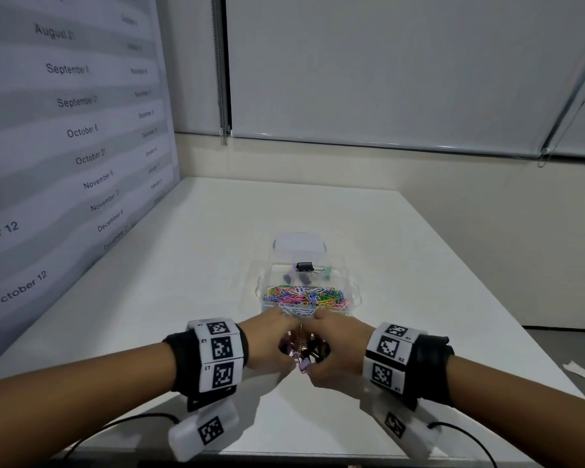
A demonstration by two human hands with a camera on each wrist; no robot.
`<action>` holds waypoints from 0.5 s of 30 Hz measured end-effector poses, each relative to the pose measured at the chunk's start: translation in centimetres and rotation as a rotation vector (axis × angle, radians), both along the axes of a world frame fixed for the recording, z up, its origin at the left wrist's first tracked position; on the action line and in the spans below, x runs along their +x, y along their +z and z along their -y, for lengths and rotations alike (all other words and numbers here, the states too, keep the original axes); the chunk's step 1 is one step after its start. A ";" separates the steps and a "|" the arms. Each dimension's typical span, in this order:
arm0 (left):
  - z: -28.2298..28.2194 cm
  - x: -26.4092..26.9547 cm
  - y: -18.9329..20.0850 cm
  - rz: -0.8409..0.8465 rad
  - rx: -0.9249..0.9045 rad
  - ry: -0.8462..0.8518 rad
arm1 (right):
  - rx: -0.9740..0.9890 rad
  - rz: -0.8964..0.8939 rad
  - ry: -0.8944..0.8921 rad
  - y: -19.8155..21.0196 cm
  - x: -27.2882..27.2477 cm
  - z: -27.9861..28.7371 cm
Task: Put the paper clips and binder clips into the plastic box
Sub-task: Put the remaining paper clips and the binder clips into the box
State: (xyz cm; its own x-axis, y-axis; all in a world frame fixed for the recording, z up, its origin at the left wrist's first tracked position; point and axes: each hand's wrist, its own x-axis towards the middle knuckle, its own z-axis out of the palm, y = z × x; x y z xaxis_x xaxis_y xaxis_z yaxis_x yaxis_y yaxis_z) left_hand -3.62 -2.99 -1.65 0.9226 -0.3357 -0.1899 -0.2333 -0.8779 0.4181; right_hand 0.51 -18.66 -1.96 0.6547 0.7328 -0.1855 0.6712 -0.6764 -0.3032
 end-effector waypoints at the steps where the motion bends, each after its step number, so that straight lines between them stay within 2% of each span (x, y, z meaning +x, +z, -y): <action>1: 0.1 -0.1 0.1 0.014 -0.014 -0.014 | 0.011 -0.006 0.003 0.2 -0.1 0.1; 3: 0.3 -0.1 0.2 0.016 0.027 -0.032 | 0.012 -0.024 0.022 0.6 -0.3 0.1; 6: 0.9 -0.4 0.2 0.012 0.221 -0.018 | -0.048 0.000 0.029 0.7 -0.3 0.0; 8: 1.2 -0.5 0.3 0.012 0.276 -0.003 | -0.104 0.027 0.029 0.7 -0.3 0.0; 11: 0.9 -0.2 0.7 -0.023 0.277 -0.016 | -0.141 0.025 0.019 0.9 0.0 0.3; 15: 0.1 0.7 1.3 -0.095 0.196 -0.037 | -0.064 0.003 -0.001 1.0 0.6 1.1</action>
State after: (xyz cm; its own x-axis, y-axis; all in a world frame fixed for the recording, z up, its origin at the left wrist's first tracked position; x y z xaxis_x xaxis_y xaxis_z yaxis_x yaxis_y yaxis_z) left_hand -2.95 -3.14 -0.37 0.8851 -0.3173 -0.3404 -0.2350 -0.9361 0.2616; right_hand 1.14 -19.73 -0.97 0.6561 0.7187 -0.2302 0.6712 -0.6952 -0.2574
